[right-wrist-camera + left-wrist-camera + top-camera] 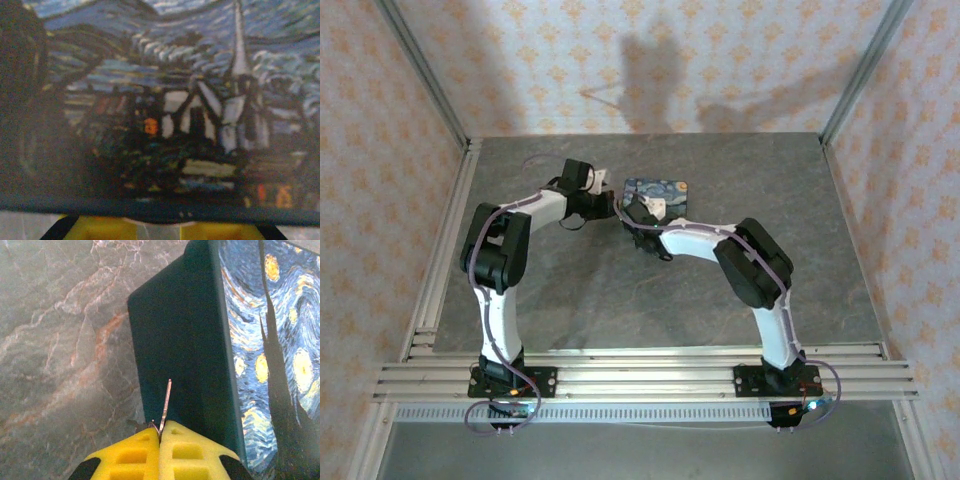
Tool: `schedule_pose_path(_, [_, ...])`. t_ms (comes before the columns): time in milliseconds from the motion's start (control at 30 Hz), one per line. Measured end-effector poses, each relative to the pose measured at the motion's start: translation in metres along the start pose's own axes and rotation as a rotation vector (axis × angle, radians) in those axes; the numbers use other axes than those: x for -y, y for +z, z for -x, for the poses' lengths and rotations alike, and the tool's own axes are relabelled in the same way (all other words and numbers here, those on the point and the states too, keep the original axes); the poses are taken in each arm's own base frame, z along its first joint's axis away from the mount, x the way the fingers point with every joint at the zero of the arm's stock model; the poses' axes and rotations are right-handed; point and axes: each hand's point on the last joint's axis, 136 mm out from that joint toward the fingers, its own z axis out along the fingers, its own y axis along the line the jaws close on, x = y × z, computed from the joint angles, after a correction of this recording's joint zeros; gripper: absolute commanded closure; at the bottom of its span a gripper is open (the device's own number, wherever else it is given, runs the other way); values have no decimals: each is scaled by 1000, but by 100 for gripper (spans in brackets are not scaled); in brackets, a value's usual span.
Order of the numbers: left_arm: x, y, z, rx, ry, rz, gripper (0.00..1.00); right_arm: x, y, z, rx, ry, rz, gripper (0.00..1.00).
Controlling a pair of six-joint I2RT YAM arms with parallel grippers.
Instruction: Unlock a padlock with a key
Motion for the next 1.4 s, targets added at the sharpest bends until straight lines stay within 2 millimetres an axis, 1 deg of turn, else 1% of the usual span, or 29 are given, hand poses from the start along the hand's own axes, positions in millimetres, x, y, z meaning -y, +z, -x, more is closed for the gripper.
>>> schedule_pose_path(133, [3,-13,-12,4,10,-3,100,-3,-15,-12,-64,-10,69,100])
schedule_pose_path(333, [11,-41,-33,27,46,-8,100,-9,-44,-24,-153,23,177,100])
schedule_pose_path(500, [12,-62,-62,28,68,-8,100,-18,-67,-26,-204,62,263,100])
schedule_pose_path(567, [11,-71,-79,24,79,-6,100,-20,-76,-28,-233,78,293,100])
schedule_pose_path(700, [13,-88,-104,28,107,-10,100,-21,-85,-35,-303,109,333,100])
schedule_pose_path(767, [20,-95,-114,35,134,-24,100,-21,-86,-38,-343,136,351,100])
schedule_pose_path(867, [35,-100,-128,33,192,-58,100,-19,-88,-40,-392,178,375,100])
schedule_pose_path(900, [41,-100,-131,29,209,-70,100,-19,-88,-40,-403,190,382,100])
schedule_pose_path(1000, [65,-98,-148,9,287,-144,100,-20,-92,-38,-427,223,409,100])
schedule_pose_path(1067, [75,-97,-160,-2,321,-196,100,-22,-99,-34,-432,242,433,100])
schedule_pose_path(1133, [77,-99,-169,-2,335,-228,100,-24,-107,-31,-433,253,460,100])
schedule_pose_path(1233, [76,-101,-178,8,360,-252,100,-27,-118,-26,-439,263,501,100])
schedule_pose_path(1400, [84,-105,-176,37,391,-292,100,-29,-125,-28,-473,278,532,100])
